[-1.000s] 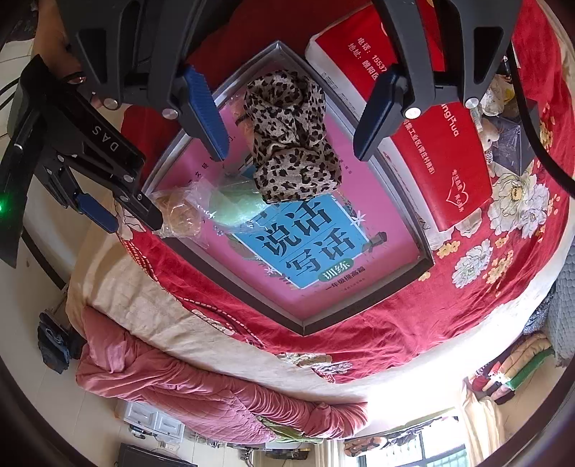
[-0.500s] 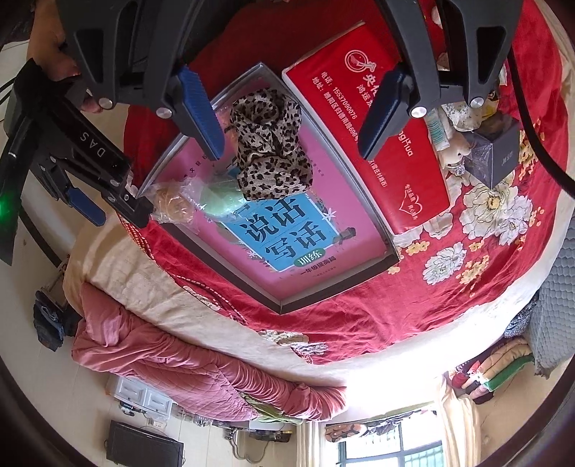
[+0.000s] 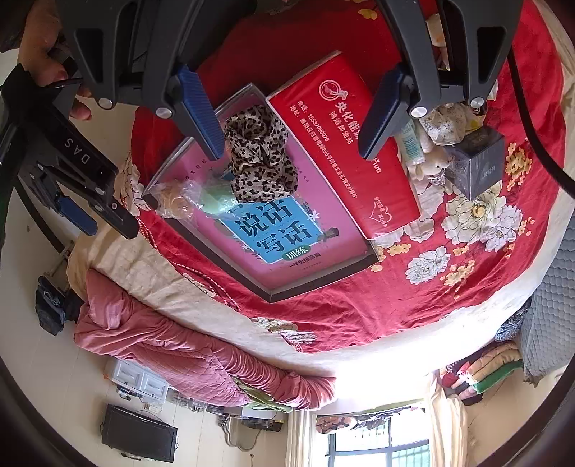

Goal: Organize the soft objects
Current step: 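Move both tools back over the pile of items beside the tray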

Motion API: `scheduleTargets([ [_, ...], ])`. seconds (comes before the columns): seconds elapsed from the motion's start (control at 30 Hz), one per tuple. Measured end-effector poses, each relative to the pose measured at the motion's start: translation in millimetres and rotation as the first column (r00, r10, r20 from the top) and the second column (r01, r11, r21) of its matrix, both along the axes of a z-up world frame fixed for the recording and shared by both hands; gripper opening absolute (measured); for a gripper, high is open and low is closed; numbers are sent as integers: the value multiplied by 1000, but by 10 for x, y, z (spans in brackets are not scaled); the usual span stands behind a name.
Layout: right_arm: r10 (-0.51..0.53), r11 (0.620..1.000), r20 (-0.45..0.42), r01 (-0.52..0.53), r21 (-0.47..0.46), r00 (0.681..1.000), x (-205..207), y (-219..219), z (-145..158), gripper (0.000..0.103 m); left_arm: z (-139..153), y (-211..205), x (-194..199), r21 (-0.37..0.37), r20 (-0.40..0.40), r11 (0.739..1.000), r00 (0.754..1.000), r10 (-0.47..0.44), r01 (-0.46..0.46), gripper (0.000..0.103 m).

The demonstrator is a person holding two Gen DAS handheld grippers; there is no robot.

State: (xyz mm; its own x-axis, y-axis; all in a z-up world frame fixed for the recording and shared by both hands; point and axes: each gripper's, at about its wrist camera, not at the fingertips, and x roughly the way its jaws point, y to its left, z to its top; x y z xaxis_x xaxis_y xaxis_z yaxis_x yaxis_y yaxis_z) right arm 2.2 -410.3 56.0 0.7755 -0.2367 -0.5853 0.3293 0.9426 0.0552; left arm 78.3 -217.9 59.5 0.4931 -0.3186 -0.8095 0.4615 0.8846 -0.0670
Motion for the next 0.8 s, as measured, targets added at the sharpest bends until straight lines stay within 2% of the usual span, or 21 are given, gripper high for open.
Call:
scheduleTargets([
  [0.4, 80, 996, 50, -79, -36, 995, -79, 305, 318, 79, 168, 309, -74, -26, 28, 999, 999, 41, -40, 76],
  [0.8, 150, 987, 61, -146, -68, 987, -131, 623, 566, 79, 280, 696, -141, -43, 41, 994, 994, 98, -96, 76],
])
